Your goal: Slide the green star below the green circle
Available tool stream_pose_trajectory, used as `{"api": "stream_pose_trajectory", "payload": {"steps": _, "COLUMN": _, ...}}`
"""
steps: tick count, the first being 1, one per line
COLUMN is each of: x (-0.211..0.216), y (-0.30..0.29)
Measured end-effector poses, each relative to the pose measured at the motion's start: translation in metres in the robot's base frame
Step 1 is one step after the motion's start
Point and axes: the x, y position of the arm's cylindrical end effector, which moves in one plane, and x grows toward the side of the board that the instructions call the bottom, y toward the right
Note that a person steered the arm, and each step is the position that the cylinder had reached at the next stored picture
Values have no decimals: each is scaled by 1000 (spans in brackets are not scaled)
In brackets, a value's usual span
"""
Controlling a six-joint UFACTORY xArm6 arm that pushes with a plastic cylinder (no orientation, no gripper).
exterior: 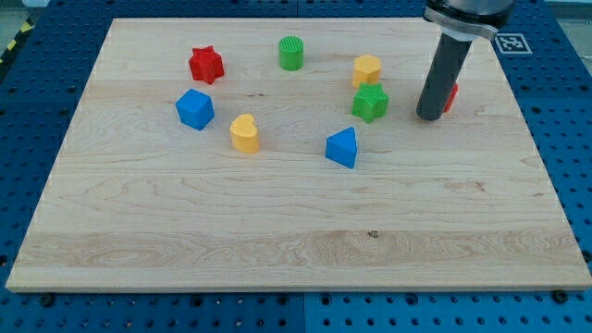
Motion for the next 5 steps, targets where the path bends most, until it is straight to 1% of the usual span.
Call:
{"api": "stream_pose_trajectory", "payload": {"steps": 1, "x": 0, "y": -14}}
{"api": "stream_pose_trajectory", "payload": {"steps": 3, "x": 0, "y": -80}}
{"api": "stream_pose_trajectory", "payload": {"steps": 5, "x": -37, "y": -110}}
